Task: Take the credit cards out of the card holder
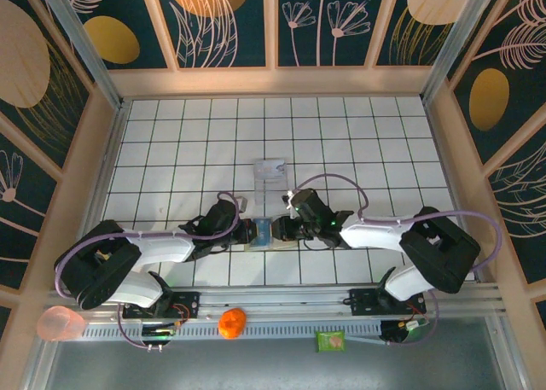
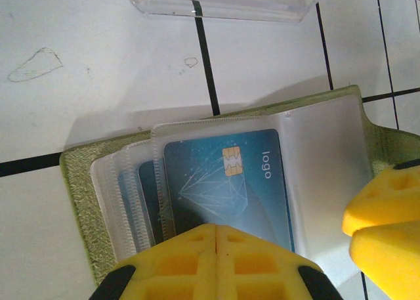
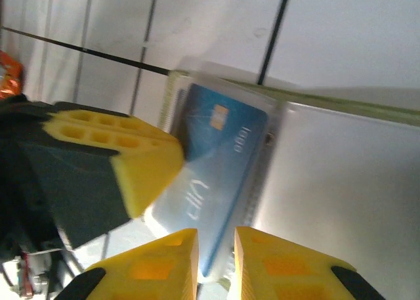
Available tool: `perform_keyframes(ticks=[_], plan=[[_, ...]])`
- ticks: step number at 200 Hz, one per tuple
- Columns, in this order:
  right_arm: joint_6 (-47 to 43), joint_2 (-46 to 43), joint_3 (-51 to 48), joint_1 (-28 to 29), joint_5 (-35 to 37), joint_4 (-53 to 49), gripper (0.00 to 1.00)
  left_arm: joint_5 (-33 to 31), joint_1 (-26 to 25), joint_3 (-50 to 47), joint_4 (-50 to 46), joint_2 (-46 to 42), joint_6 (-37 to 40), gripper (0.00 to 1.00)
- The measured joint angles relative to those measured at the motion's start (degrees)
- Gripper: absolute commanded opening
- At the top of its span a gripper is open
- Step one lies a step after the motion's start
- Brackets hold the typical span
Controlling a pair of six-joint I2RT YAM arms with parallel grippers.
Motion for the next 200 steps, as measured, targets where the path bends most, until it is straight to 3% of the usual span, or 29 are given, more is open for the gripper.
perform_keyframes(ticks=[45, 78, 115, 200], plan=[[1.9, 4.7, 3.3, -0.1, -2.9, 0.9, 0.22, -0.1, 0.0, -0.5, 0.0, -0.7, -0.9, 0.00], [3.6, 7.2, 2.8, -0.7, -3.1, 1.3, 0.22, -1.4, 0.0, -1.9, -2.0, -4.2, -1.3, 0.11], [4.6, 7.2, 2.4, -0.9, -3.1, 1.6, 0.21, -3.5, 0.0, -2.4, -3.6, -9.1, -1.1, 0.04], [4.8, 7.2, 2.3, -0.9, -3.1, 1.7, 0.21, -1.9, 0.0, -2.4, -1.4, -6.1, -0.3, 0.00]])
